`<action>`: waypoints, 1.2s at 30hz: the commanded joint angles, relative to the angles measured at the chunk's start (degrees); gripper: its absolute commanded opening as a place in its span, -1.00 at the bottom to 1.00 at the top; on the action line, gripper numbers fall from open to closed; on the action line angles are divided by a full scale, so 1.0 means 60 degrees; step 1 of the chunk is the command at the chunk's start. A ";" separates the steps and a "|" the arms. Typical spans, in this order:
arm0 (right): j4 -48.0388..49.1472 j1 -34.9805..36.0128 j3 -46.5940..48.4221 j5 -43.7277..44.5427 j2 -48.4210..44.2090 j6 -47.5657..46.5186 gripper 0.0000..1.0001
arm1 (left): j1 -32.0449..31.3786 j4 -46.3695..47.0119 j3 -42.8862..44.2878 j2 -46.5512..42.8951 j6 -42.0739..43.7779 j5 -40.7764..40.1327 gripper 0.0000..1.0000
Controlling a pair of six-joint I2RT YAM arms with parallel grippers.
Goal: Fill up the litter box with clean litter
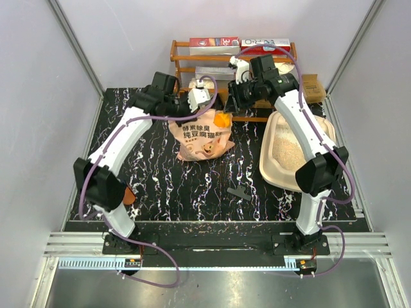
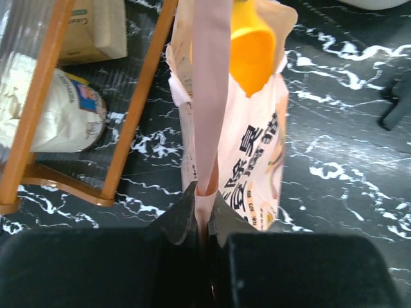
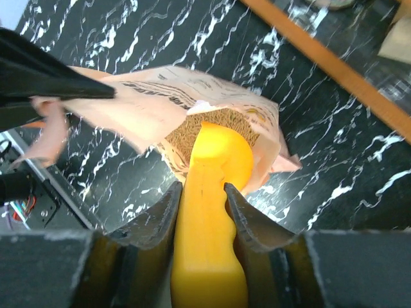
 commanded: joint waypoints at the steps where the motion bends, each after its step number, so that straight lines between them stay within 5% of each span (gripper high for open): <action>1: 0.0522 0.0069 -0.0899 -0.0579 -0.0914 0.0270 -1.00 | -0.0439 0.1756 -0.1339 -0.1858 -0.1061 0.0279 -1.00; 14: 0.1036 0.0479 -0.1895 0.3020 -0.0870 0.1592 -1.00 | -0.1216 0.3370 -0.3131 -0.2784 -0.2467 -0.1228 -1.00; 19: 0.3083 0.0772 -0.3755 0.3591 -0.1573 0.1506 -1.00 | -0.1201 0.3649 -0.2956 -0.2653 -0.2762 -0.1392 -1.00; 32: 0.4230 0.1036 -0.5103 0.2437 -0.0476 0.3465 -1.00 | -0.1260 0.3708 -0.2209 -0.2023 -0.3142 -0.1157 -1.00; 36: 0.4829 0.1021 -0.5222 0.0874 -0.0300 0.4286 -1.00 | -0.1304 0.3620 -0.1901 -0.1804 -0.3230 -0.1128 -1.00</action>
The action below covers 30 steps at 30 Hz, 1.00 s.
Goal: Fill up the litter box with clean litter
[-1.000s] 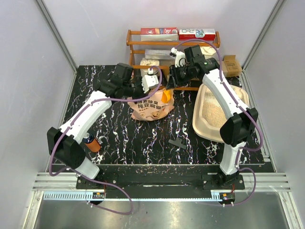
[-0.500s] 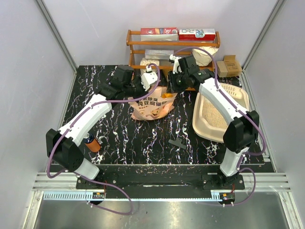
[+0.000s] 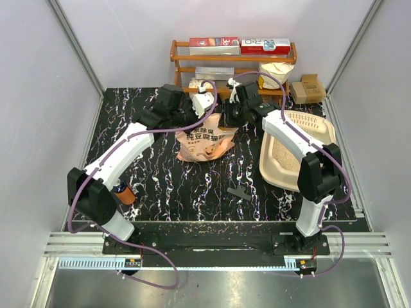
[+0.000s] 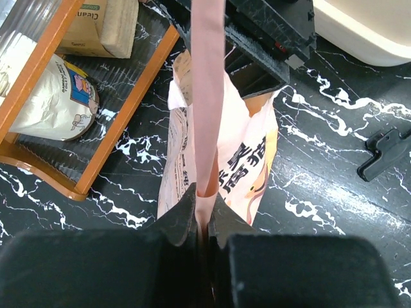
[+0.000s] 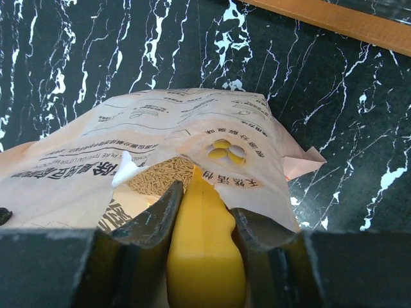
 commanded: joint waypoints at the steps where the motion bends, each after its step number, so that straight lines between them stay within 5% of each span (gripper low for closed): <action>1: 0.0740 0.0042 -0.0253 -0.1790 0.0549 0.1474 -1.00 | -0.0225 0.1004 0.0875 0.0000 -0.0425 0.0450 -1.00; 5: 0.1456 -0.0162 -0.0164 -0.3005 0.0623 0.2587 -1.00 | -0.0299 0.0873 0.0875 -0.0029 -0.0324 0.0333 -1.00; 18: 0.7855 -0.2257 -0.1907 -0.7121 0.1091 0.7479 -1.00 | -0.0387 -0.0314 0.1139 0.0044 0.1493 -0.0853 -1.00; 30: 0.8885 -0.3635 -0.2435 -0.9160 0.0506 0.8200 -1.00 | -0.0387 -0.0329 0.1505 0.0015 0.2211 -0.1469 -1.00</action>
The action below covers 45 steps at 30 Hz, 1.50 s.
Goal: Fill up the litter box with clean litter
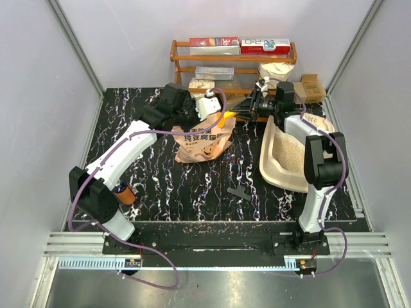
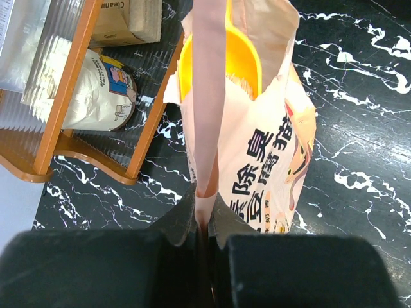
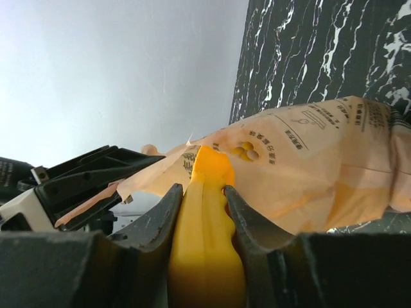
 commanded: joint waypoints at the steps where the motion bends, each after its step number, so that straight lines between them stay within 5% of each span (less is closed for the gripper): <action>1: 0.1050 -0.0571 -0.0332 -0.0975 -0.0649 0.0634 -1.00 | -0.0070 0.0695 0.0667 -0.0313 0.0288 -0.0165 -1.00; 8: -0.0913 -0.0982 -0.0451 -0.0815 -0.1088 -0.0524 -1.00 | -0.0055 0.0870 0.0755 -0.0284 0.0214 -0.0238 -1.00; 30: 0.2937 -0.1524 -0.1388 -0.1561 -0.0620 0.2801 -1.00 | -0.0070 0.0812 0.0609 -0.0474 0.0361 -0.0487 -1.00; 45: 0.2324 -0.1934 -0.1564 -0.1532 -0.0649 0.2275 -1.00 | -0.0070 0.0856 0.0725 -0.0504 0.0288 -0.0517 -1.00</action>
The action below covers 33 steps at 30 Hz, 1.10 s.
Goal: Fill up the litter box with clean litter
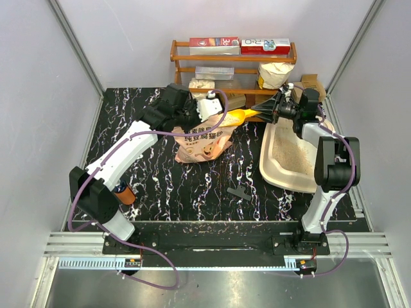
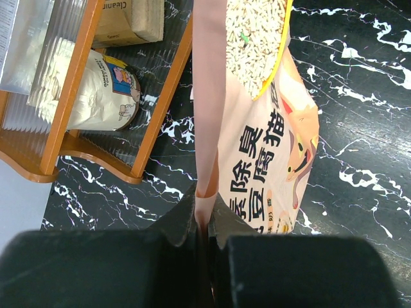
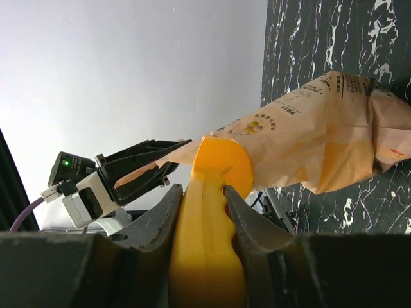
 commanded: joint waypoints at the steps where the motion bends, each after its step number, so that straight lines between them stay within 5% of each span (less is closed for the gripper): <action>1: 0.0058 -0.0073 0.0148 -0.0374 -0.0048 -0.0180 -1.00 | 0.0003 0.0907 0.0707 -0.0489 0.0076 -0.0251 -1.00; 33: 0.0029 -0.2123 -0.0569 -0.0667 -0.1659 0.0127 -1.00 | 0.0032 0.1244 0.0722 0.0009 -0.0187 0.0144 -1.00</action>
